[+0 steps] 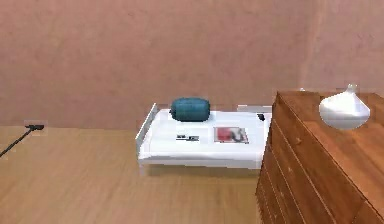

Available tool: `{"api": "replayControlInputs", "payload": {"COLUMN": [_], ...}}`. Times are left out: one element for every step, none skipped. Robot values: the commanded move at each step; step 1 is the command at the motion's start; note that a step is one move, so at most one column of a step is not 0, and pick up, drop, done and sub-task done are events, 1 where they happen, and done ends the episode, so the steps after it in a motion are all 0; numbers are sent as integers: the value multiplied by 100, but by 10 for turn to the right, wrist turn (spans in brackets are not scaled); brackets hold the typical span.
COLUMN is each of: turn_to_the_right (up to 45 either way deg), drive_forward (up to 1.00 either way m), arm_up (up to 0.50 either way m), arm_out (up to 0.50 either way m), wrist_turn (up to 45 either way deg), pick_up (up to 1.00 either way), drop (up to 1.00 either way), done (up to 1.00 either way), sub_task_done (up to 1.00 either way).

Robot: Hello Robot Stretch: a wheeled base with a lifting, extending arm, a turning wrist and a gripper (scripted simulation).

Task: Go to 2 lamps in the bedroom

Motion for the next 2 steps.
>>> {"api": "replayControlInputs", "payload": {"turn_to_the_right": [450, 0], "drive_forward": [0, 0], "arm_up": [0, 0], "arm_out": [0, 0], "wrist_turn": [0, 0], "pick_up": [0, 0], "drop": [0, 0], "done": [0, 100], "sub_task_done": [0, 0]}}
